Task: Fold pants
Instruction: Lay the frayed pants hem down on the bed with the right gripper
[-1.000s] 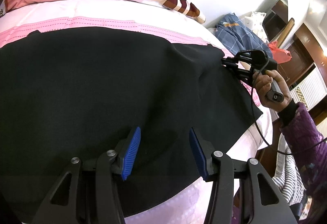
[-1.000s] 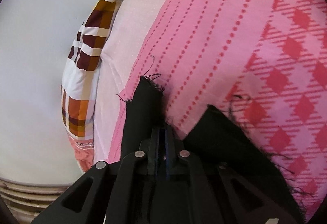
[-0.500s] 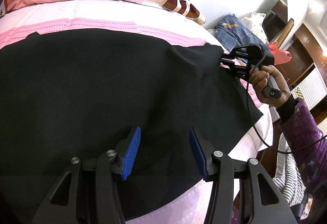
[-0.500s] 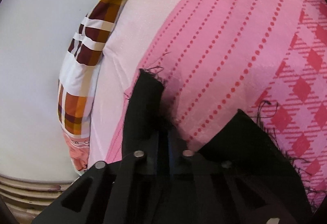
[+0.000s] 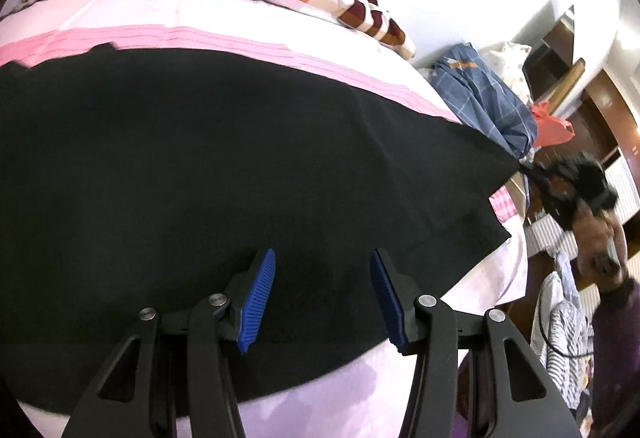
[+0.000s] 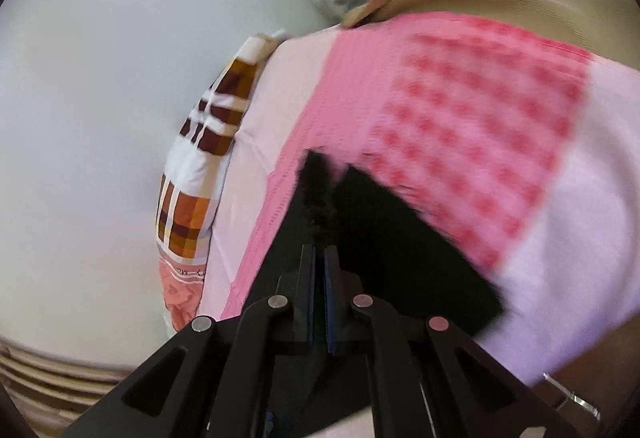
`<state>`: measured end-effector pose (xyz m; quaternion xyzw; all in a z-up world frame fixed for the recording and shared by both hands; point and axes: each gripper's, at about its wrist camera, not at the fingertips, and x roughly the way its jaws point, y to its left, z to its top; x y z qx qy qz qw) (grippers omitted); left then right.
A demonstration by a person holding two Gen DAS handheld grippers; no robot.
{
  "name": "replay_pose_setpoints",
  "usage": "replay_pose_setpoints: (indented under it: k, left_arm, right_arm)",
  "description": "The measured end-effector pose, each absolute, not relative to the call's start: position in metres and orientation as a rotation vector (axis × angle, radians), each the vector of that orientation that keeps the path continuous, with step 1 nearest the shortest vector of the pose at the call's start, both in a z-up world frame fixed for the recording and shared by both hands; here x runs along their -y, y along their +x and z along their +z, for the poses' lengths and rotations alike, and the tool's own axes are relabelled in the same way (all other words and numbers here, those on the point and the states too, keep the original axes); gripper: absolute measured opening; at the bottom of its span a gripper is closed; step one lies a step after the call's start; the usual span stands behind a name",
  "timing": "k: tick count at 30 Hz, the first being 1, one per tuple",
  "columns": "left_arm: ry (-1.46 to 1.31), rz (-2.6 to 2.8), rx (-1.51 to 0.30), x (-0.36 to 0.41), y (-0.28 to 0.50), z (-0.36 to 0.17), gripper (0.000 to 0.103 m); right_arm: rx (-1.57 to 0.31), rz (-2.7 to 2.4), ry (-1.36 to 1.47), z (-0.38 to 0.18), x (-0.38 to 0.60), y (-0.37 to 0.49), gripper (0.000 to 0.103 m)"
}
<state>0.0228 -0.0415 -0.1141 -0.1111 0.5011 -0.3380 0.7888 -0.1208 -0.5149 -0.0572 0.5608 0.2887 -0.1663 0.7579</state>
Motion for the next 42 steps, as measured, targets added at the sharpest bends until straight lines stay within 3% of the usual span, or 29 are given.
replay_pose_setpoints:
  k: [8, 21, 23, 25, 28, 42]
  left_arm:
    - [-0.216, -0.677, -1.060, 0.007, 0.002, -0.110, 0.051]
    - [-0.205, -0.671, -1.064, 0.016, -0.004, -0.113, 0.051]
    - [-0.206, -0.674, -1.059, 0.015, -0.003, -0.114, 0.051]
    - [-0.193, -0.675, -1.059, 0.017, -0.004, -0.114, 0.051]
    - [-0.183, -0.679, -1.054, 0.017, -0.004, -0.114, 0.052]
    - [-0.188, -0.686, -1.039, 0.018, -0.004, -0.115, 0.054]
  right_arm:
    - [-0.628, -0.396, 1.322, -0.093, 0.523, -0.188, 0.003]
    - [-0.645, -0.276, 1.371, -0.140, 0.499, -0.123, 0.008]
    - [-0.634, -0.275, 1.374, -0.144, 0.500, -0.117, 0.012]
    - [-0.638, -0.287, 1.375, -0.147, 0.498, -0.110, 0.025]
    - [-0.628, -0.320, 1.308, -0.141, 0.493, -0.102, 0.028]
    - [-0.609, -0.326, 1.363, -0.149, 0.499, -0.113, 0.029]
